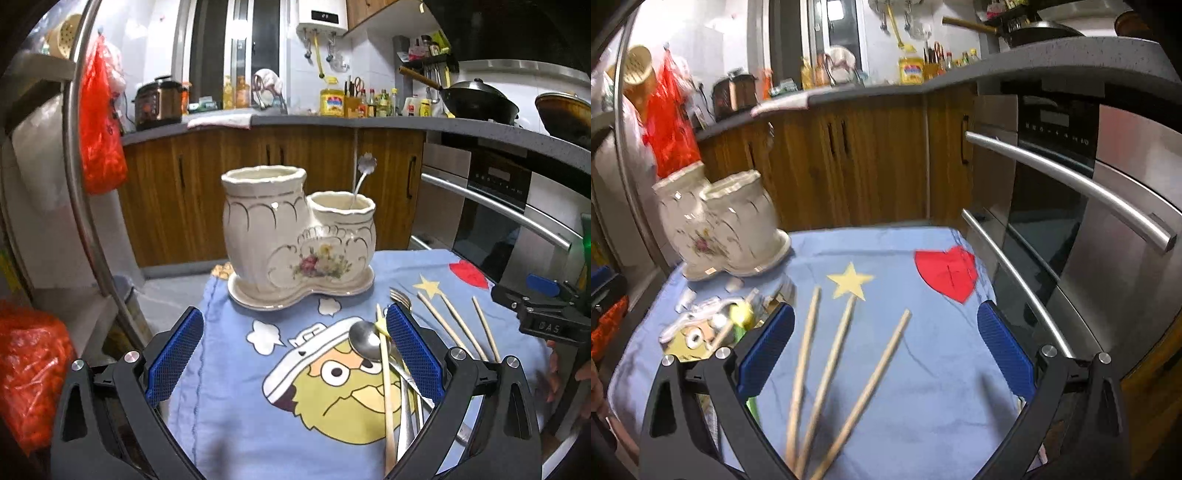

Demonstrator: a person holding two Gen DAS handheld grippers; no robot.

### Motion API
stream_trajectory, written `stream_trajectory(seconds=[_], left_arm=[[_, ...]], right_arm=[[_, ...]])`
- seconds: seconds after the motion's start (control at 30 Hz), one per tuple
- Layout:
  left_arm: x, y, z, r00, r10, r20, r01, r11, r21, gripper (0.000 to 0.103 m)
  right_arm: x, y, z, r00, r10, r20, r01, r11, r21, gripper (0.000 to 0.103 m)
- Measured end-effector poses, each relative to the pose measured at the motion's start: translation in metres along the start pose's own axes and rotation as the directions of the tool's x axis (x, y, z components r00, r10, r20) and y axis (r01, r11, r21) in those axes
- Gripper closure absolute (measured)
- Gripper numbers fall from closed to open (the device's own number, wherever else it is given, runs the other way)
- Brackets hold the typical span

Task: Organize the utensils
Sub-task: 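Move both tools back over the remaining utensils on the cloth, then grasp the green-handled spoon with the left tool while the right tool grasps a chopstick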

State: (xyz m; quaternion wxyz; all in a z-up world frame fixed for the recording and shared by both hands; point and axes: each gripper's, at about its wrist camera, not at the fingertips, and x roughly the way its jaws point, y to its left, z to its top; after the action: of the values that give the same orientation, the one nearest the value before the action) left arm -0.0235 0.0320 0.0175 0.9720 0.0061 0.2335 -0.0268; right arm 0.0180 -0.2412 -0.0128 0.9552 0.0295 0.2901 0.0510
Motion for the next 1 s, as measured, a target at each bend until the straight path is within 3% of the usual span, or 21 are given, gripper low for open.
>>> stream_trajectory(seconds=[0.13,0.23,0.4,0.57,0.87,1.0], left_arm=[[0.003,0.0,-0.001,1.0,0.002,-0.006,-0.002,1.0,0.01,0.005],[0.007,-0.003,-0.003,1.0,-0.006,-0.022,0.006,1.0,0.024,0.005],[0.015,-0.009,-0.005,0.998,-0.025,-0.054,0.026,0.999,0.026,0.005],[0.019,-0.015,-0.009,0.997,-0.026,-0.07,0.029,0.998,0.047,0.005],[0.021,-0.017,-0.01,0.997,-0.029,-0.077,0.033,0.998,0.052,0.005],[0.021,-0.018,-0.01,0.997,-0.027,-0.076,0.031,0.998,0.06,0.005]], right_arm=[[0.005,-0.006,-0.001,1.0,-0.011,-0.025,0.011,1.0,0.003,0.008],[0.014,-0.011,-0.003,0.997,-0.009,-0.072,0.011,1.0,0.022,0.02],[0.032,-0.012,-0.009,0.987,0.001,-0.161,0.004,0.999,0.032,0.055],[0.043,-0.004,-0.014,0.976,0.014,-0.215,-0.012,1.0,0.008,0.076],[0.052,0.005,-0.016,0.969,-0.01,-0.245,0.004,1.0,-0.025,0.082],[0.053,0.003,-0.015,0.969,-0.009,-0.248,0.005,1.0,-0.019,0.093]])
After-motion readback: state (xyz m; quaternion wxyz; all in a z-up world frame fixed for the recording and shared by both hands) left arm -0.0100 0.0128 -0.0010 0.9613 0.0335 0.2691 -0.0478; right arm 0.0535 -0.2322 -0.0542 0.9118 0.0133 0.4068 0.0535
